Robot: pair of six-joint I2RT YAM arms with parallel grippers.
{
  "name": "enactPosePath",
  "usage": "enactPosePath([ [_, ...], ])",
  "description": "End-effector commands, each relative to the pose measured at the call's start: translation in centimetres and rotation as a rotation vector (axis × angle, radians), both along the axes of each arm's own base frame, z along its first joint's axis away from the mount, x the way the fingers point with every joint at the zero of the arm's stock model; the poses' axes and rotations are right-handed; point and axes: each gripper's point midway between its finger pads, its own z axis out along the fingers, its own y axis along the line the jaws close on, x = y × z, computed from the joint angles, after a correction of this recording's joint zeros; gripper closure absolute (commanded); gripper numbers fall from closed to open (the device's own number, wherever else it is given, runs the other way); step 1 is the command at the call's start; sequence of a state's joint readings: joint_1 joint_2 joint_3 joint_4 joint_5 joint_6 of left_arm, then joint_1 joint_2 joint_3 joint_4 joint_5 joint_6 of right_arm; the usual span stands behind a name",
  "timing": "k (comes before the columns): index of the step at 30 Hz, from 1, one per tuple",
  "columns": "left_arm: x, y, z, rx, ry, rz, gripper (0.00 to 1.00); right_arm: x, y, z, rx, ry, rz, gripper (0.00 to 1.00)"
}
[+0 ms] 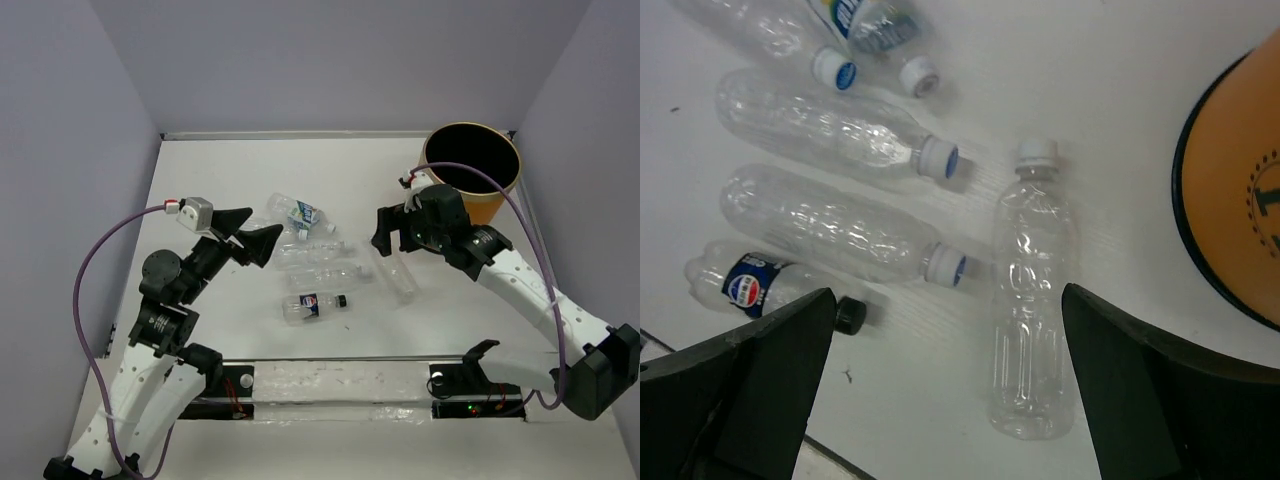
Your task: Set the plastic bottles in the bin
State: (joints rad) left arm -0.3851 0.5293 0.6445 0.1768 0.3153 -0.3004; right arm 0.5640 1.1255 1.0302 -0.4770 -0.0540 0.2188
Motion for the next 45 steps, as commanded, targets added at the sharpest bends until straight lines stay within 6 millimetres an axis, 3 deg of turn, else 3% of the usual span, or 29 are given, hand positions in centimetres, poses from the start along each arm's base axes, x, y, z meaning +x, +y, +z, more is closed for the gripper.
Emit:
enactPosePath([
  [1, -0.7, -0.3, 2.9, -0.015, -0.087, -0.031, 0.01, 0.9, -2.0, -1.9, -0.092, 0.031, -0.123, 0.0],
  [8, -0.1, -1.6, 1.4, 0.012, -0.025, -0.089, 0.01, 1.4, -2.7, -6.5, -0.196, 0.146, -0.172, 0.0],
  [17, 1.1, -3.2, -1.0, 0.038, 0.085, -0.141, 0.01, 1.8, -2.8, -10.4, -0.276, 0.222, -0.172, 0.0],
  [22, 0.8, -5.3, -3.5, 0.047, 0.192, -0.238, 0.01, 1.7, -1.9, -12.1, -0.263, 0.254, -0.133, 0.0],
  [28, -0.3, -6.9, -7.4, 0.073, 0.332, -0.294, 0.01, 1.1, -2.1, -14.2, -0.285, 0.298, -0.131, 0.07],
  [32, -1.4, -8.0, -9.5, 0.133, 0.427, -0.318, 0.14, -0.2, -2.5, -16.0, -0.294, 0.347, -0.132, 0.11],
  [34, -1.8, -8.5, -10.9, 0.193, 0.477, -0.321, 0.16, -0.6, -2.6, -16.3, -0.286, 0.358, -0.132, 0.12],
  [37, -4.0, -9.6, -13.4, 0.33, 0.587, -0.372, 0.17, -1.0, -2.8, -16.4, -0.277, 0.356, -0.138, 0.29],
  [38, -3.7, -9.7, -13.3, 0.332, 0.588, -0.363, 0.17, -1.1, -2.8, -16.3, -0.274, 0.356, -0.141, 0.32],
  [39, -4.6, -10.0, -13.8, 0.381, 0.612, -0.385, 0.17, -1.3, -2.7, -16.2, -0.272, 0.35, -0.134, 0.36],
  [41, -4.9, -9.6, -15.5, 0.456, 0.664, -0.352, 0.16, -1.3, -2.6, -15.3, -0.247, 0.325, -0.141, 0.43],
  [45, -6.0, -10.3, -16.3, 0.512, 0.697, -0.374, 0.14, -1.5, -2.4, -12.5, -0.196, 0.266, -0.139, 0.57],
])
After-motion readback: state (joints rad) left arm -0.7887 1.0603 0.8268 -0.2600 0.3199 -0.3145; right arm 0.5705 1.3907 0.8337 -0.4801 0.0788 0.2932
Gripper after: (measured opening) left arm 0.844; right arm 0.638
